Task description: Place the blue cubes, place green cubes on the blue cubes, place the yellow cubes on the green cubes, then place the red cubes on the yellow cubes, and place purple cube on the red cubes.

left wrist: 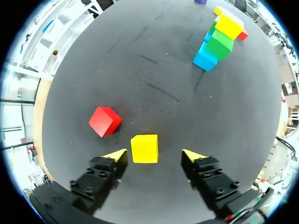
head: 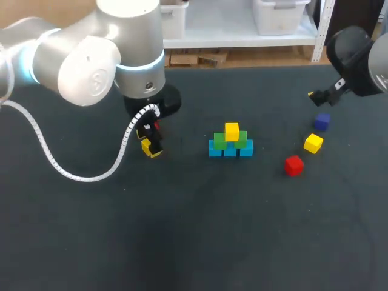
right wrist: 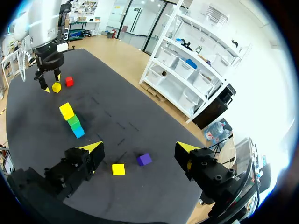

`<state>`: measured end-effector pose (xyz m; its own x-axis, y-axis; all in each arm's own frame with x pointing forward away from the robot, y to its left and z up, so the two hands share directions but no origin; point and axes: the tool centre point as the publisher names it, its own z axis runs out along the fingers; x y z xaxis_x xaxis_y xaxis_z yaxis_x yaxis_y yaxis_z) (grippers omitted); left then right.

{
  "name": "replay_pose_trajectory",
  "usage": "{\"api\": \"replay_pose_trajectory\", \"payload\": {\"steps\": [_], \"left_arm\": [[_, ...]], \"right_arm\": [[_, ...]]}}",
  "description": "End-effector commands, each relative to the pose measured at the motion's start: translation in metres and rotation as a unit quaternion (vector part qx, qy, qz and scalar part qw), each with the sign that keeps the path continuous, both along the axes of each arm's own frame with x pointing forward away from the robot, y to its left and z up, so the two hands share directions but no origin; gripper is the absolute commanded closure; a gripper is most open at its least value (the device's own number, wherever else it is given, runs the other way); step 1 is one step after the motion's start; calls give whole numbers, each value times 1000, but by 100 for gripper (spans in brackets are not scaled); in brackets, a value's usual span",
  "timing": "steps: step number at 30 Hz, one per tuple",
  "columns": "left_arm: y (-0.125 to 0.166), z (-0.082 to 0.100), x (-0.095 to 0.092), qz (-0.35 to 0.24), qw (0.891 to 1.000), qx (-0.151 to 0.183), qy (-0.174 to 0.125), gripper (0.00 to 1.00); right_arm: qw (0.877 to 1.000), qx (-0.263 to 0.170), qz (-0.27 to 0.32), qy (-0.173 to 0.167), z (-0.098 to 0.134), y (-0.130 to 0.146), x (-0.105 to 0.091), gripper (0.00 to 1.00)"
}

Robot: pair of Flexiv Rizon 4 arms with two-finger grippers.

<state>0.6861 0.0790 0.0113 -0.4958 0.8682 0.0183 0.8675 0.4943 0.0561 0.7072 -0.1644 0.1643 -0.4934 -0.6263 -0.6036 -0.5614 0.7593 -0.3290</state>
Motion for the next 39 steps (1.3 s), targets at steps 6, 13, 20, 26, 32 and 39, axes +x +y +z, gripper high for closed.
{"api": "replay_pose_trajectory", "payload": {"steps": [6, 13, 20, 26, 32, 39], "left_arm": [[-2, -3, 10, 2, 1000, 15, 16, 91], [-3, 17, 11, -29, 999, 16, 5, 100], [-11, 59, 13, -117, 993, 6, -31, 100], [-32, 93, 15, -173, 983, -7, -52, 100], [-64, 103, 12, -221, 974, 8, -46, 100], [-100, 101, 12, -233, 971, 23, -49, 100]], "right_arm": [[1000, 1, -1, -6, -2, 0, -2, 0], [1000, 1, -1, -6, -2, 0, -2, 0], [1000, 1, -1, -6, -2, 0, -2, 0], [1000, 1, -1, -6, -2, 0, -2, 0], [1000, 1, -1, -6, -2, 0, -2, 0], [1000, 1, -1, -6, -2, 0, -2, 0]]}}
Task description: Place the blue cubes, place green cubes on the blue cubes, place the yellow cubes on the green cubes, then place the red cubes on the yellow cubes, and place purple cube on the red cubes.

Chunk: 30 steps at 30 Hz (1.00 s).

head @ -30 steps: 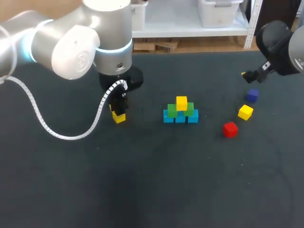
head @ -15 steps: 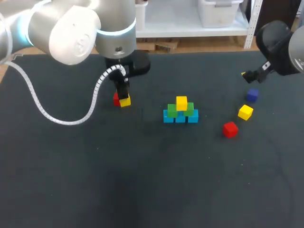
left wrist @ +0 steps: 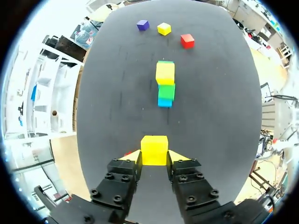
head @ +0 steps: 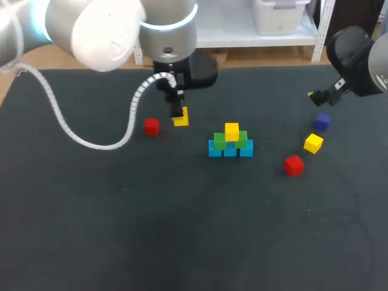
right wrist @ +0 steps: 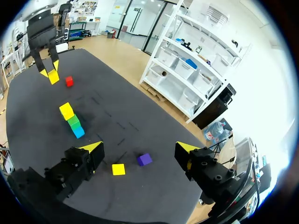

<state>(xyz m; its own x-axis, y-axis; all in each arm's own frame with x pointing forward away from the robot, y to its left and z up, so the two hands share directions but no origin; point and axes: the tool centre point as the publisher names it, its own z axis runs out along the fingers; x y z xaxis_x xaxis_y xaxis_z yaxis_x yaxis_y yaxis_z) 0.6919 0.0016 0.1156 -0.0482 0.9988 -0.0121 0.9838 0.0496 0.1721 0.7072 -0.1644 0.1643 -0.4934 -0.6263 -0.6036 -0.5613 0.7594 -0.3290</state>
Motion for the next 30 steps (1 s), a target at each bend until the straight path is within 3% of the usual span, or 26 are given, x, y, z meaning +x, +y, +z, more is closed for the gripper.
{"api": "replay_pose_trajectory", "payload": {"steps": [1, 10, 30], "left_arm": [[-27, -3, 5, 0, 1000, 23, 6, 100], [-55, -8, 2, 3, 999, 33, 11, 100], [-72, -22, -9, 3, 999, 31, 30, 100]], "right_arm": [[1000, 1, -1, -6, -2, 0, -2, 0], [1000, 1, -1, -6, -2, 0, -2, 0], [1000, 1, -1, -6, -2, 0, -2, 0]]}}
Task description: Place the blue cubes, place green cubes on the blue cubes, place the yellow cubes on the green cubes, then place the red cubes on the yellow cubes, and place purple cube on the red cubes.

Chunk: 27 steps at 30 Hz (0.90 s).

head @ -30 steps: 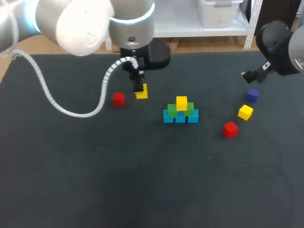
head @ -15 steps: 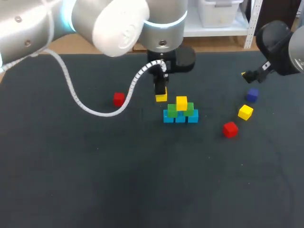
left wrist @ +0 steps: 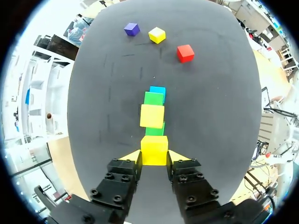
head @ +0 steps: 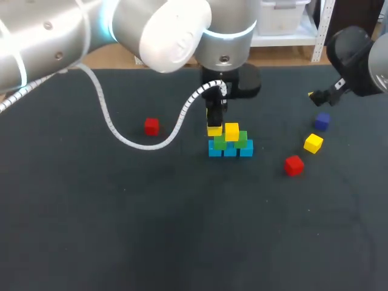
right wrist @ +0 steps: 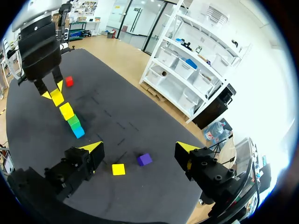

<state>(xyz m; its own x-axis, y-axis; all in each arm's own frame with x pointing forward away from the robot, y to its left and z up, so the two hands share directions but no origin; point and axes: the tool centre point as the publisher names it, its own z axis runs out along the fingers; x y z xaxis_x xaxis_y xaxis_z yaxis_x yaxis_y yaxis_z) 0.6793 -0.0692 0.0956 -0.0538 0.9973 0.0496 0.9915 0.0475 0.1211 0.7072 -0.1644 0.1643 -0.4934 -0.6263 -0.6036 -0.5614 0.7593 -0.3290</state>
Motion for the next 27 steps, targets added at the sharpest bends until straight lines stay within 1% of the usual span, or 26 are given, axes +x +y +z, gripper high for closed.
{"api": "replay_pose_trajectory", "payload": {"steps": [1, 7, 11, 27], "left_arm": [[-2, -3, 4, -1, 1000, 1, 2, 100], [-3, -9, 7, -2, 1000, -1, 1, 100], [-3, -14, 9, 3, 1000, -5, 6, 100], [-6, -19, 10, -13, 1000, -13, 13, 100]], "right_arm": [[1000, 1, -1, -6, -2, 0, -2, 0], [1000, 1, -1, -6, -2, 0, -2, 0], [1000, 1, -1, -6, -2, 0, -2, 0], [1000, 1, -1, -6, -2, 0, -2, 0]]}}
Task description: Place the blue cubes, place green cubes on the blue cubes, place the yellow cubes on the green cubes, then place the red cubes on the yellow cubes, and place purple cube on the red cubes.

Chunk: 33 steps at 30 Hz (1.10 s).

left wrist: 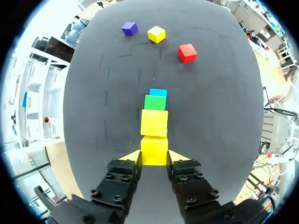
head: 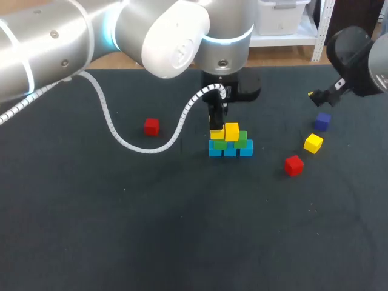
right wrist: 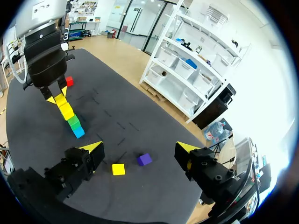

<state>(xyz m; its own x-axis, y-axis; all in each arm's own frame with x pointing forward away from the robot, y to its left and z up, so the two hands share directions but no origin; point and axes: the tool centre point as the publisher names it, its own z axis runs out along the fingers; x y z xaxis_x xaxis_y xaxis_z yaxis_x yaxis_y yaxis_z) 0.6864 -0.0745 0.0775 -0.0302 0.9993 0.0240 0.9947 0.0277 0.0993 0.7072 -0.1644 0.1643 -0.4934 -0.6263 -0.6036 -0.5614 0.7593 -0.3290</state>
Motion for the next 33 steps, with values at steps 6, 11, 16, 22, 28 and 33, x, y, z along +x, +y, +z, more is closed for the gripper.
{"api": "replay_pose_trajectory", "payload": {"steps": [6, 11, 16, 22, 28, 33], "left_arm": [[-2, -3, 3, -6, 1000, 1, 3, 100], [-2, -4, 4, -7, 1000, 1, 4, 100], [-2, -6, 5, -6, 1000, 1, 5, 100], [-2, -6, 5, -7, 1000, 1, 5, 84], [-2, -8, 6, -7, 1000, 3, 4, 58], [-2, -8, 6, -7, 1000, 3, 5, 32]], "right_arm": [[1000, 1, -1, -6, -2, 0, -2, 0], [1000, 1, -1, -6, -2, 0, -2, 0], [1000, 1, -1, -6, -2, 0, -2, 0], [1000, 1, -1, -6, -2, 0, -2, 0], [1000, 1, -1, -6, -2, 0, -2, 0], [1000, 1, -1, -6, -2, 0, -2, 0]]}}
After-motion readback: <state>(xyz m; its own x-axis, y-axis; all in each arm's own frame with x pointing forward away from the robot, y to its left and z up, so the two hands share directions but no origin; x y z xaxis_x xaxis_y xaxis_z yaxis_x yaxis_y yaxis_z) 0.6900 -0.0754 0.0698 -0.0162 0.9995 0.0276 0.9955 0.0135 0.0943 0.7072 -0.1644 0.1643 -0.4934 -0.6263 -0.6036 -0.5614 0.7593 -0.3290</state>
